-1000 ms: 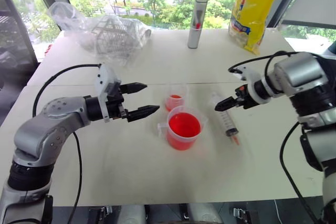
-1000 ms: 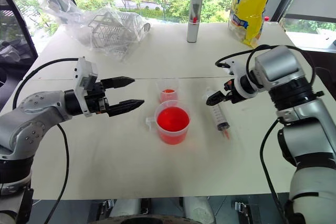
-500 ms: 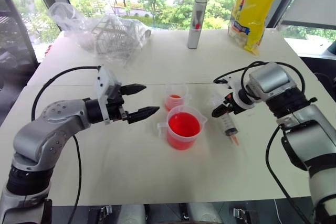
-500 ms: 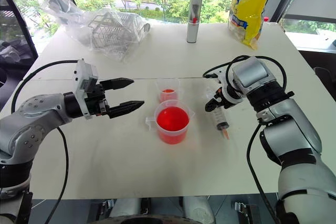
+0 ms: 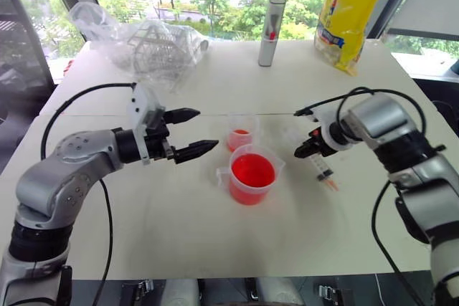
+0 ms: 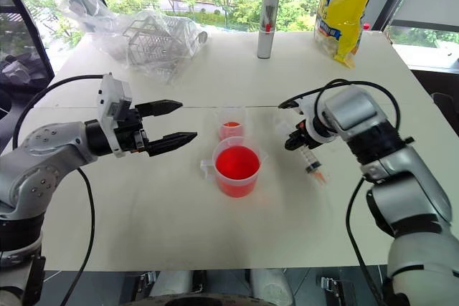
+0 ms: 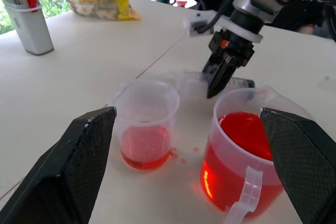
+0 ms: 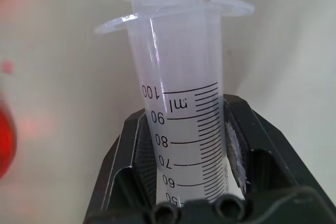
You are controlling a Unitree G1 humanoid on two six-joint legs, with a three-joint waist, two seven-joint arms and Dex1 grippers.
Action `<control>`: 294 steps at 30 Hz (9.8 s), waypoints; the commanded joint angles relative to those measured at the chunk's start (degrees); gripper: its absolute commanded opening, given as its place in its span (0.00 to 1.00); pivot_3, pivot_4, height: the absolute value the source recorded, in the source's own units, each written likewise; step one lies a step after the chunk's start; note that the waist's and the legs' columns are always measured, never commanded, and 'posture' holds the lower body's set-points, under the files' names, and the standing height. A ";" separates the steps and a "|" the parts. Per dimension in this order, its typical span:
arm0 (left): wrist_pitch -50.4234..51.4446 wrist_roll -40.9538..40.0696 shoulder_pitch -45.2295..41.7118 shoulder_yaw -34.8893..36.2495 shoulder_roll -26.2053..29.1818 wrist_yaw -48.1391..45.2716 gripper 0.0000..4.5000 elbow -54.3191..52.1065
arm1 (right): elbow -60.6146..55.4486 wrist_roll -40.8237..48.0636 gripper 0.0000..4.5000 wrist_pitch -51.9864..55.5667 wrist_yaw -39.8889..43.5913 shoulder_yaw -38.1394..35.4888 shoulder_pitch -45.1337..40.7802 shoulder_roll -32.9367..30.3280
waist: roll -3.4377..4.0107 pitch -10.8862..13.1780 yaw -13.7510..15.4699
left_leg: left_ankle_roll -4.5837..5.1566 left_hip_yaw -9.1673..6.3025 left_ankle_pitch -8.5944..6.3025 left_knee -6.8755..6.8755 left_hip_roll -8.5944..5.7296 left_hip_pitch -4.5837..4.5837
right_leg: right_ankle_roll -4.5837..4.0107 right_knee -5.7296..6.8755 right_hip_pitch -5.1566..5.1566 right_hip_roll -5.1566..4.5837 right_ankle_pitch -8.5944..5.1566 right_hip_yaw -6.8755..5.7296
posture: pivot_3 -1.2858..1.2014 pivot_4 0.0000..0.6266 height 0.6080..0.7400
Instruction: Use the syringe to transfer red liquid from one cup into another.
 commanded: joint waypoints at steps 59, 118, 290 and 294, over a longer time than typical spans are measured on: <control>3.87 -0.81 -27.16 -9.85 -3.03 -27.83 1.00 14.22 | -32.43 17.76 0.31 -48.20 3.98 -19.39 35.01 18.46 | 0.01 -0.01 0.01 | -0.10 -0.09 0.06 0.07 0.01 0.14 | 0.02 0.10 0.18 0.12 0.00 -0.10 | 0.52 0.24 1.00; 4.41 -3.84 -35.55 -4.60 -11.02 -21.47 0.01 21.31 | -34.12 18.11 0.31 -44.76 6.55 -15.90 39.01 16.15 | 0.01 -0.02 0.03 | -0.10 -0.11 0.07 0.17 -0.01 0.17 | 0.03 0.21 0.21 0.14 0.00 -0.09 | 0.52 0.24 1.00; -5.53 12.12 -20.43 0.83 -5.85 -4.95 1.00 21.25 | 8.41 6.61 0.31 -47.79 11.98 -23.78 -4.84 18.77 | 0.07 0.02 -0.43 | -0.44 -0.05 0.26 -0.04 0.14 0.31 | 0.00 0.55 0.04 -0.03 -0.01 0.01 | 0.52 0.24 1.00; -4.66 10.52 -14.22 1.07 -5.59 -4.91 1.00 15.83 | 4.21 6.71 0.31 -32.47 7.64 -23.88 -8.01 12.14 | 0.06 0.02 0.08 | -0.54 0.00 0.32 0.00 0.07 0.22 | 0.00 0.50 0.01 -0.12 -0.01 0.04 | 0.52 0.24 1.00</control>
